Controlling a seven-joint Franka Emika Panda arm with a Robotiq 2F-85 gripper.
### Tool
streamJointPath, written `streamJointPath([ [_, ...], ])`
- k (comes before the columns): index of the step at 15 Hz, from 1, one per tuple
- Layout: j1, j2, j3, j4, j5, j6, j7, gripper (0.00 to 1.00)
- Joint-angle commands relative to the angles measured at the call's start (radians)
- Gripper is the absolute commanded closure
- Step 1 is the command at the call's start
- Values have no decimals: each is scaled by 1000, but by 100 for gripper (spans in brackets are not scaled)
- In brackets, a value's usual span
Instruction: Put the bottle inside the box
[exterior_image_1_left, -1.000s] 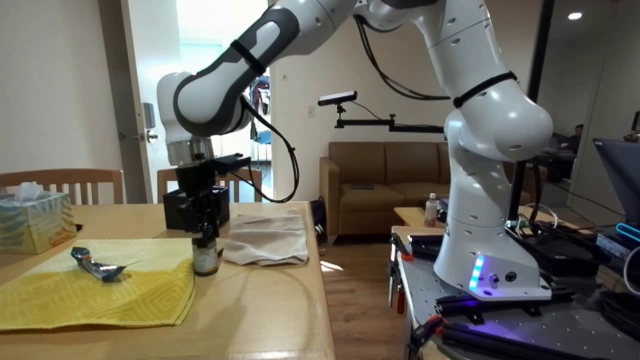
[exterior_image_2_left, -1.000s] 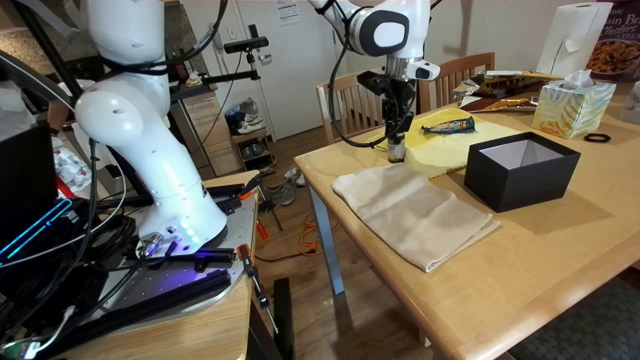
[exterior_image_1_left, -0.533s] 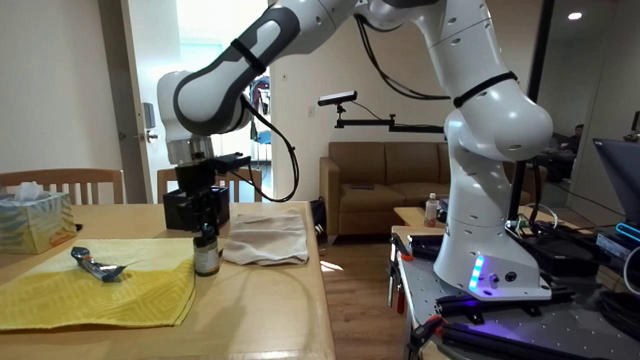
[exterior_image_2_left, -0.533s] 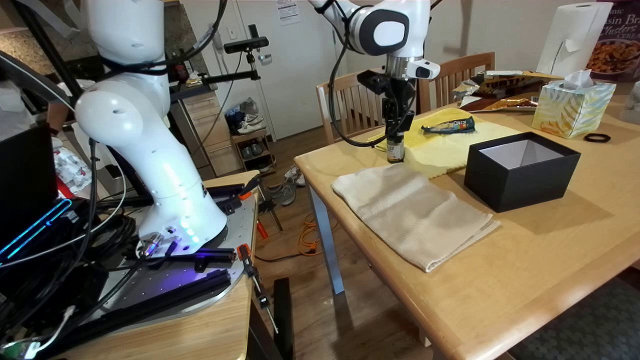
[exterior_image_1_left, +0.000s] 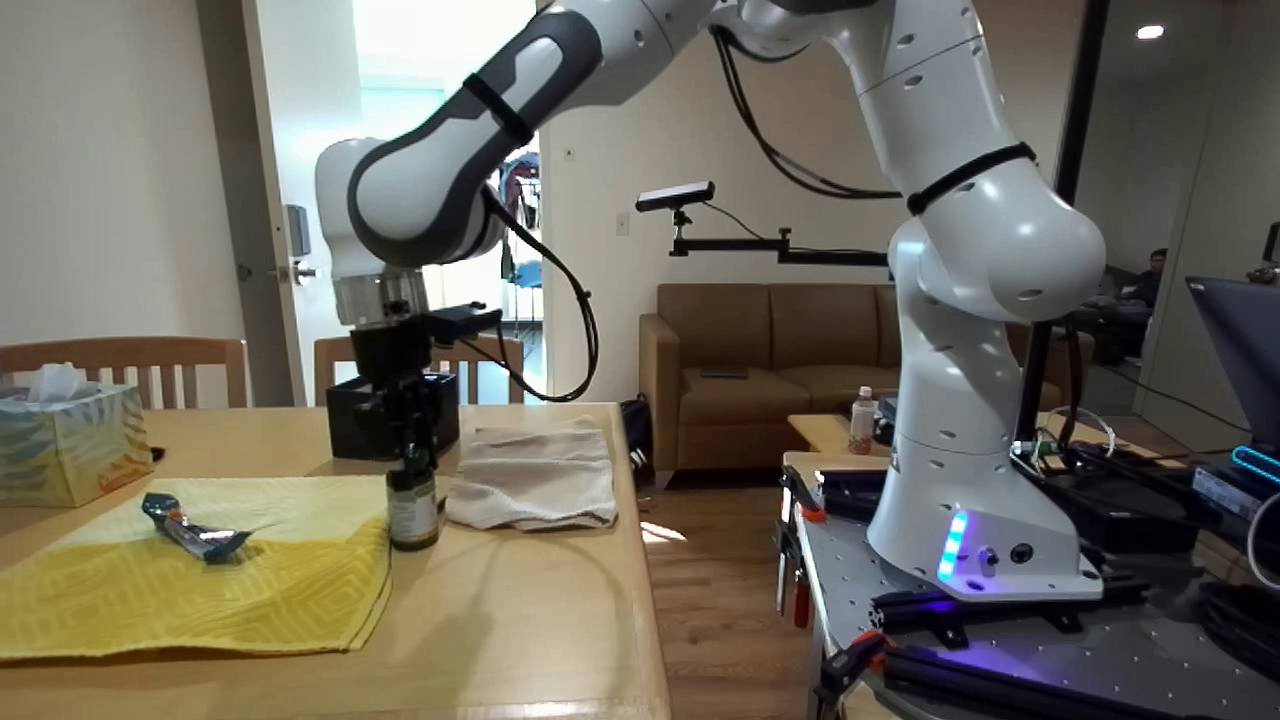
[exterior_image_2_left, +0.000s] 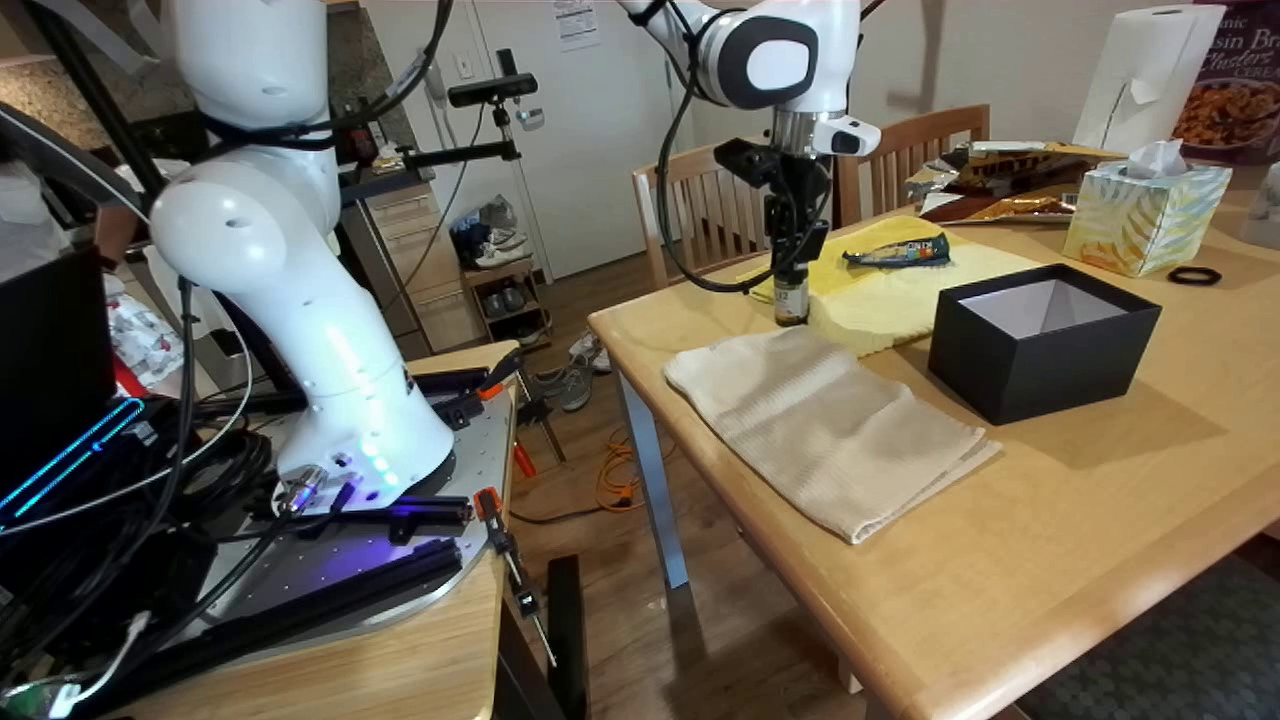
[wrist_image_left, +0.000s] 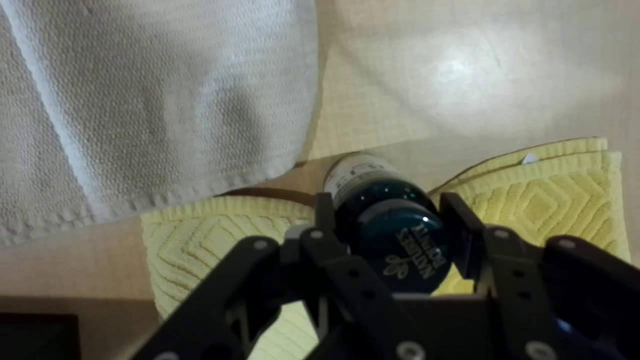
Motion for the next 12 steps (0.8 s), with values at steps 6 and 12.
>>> streamJointPath([
  [6, -48, -114, 8, -6, 32, -86, -65, 71],
  [12, -76, -138, -11, 125, 35, -284, -50, 71],
])
